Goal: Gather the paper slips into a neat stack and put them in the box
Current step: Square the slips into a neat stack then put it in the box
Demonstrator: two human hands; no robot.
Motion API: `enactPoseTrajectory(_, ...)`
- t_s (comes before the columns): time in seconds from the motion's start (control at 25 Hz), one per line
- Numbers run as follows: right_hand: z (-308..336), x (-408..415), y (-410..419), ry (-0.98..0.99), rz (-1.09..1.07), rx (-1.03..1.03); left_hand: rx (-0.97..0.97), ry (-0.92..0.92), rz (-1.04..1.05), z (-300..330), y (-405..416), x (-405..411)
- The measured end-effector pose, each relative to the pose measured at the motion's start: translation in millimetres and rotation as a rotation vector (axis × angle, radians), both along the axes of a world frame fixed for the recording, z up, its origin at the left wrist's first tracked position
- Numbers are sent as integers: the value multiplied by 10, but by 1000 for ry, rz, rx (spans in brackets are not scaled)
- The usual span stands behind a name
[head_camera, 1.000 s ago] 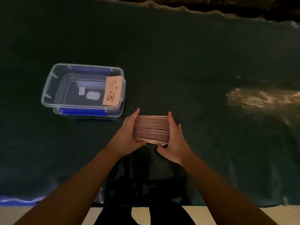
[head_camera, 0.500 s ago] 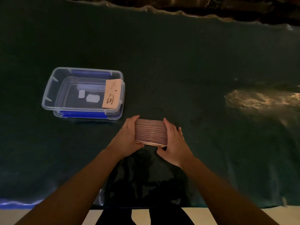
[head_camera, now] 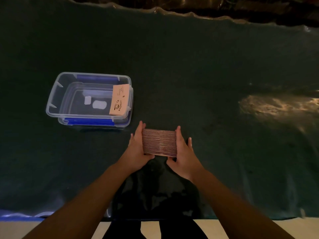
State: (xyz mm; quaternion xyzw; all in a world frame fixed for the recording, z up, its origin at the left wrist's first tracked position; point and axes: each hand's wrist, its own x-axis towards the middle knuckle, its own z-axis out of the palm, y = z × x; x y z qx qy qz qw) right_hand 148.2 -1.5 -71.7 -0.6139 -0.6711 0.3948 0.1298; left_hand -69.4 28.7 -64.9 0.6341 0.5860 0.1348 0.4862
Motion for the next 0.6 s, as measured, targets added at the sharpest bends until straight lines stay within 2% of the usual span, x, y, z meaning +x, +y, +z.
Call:
enactPoseTrajectory(0.24, 12, 9, -16, 38, -32, -60, -76, -75, 33, 42, 8, 10)
enactPoseTrajectory(0.4, 1, -5, -15, -15, -20, -85, -115, -41, 2, 68, 18, 2)
enactPoseTrajectory(0.6, -50, -6, 50, -79, 11, -24, -58, 3, -61, 84, 82, 5)
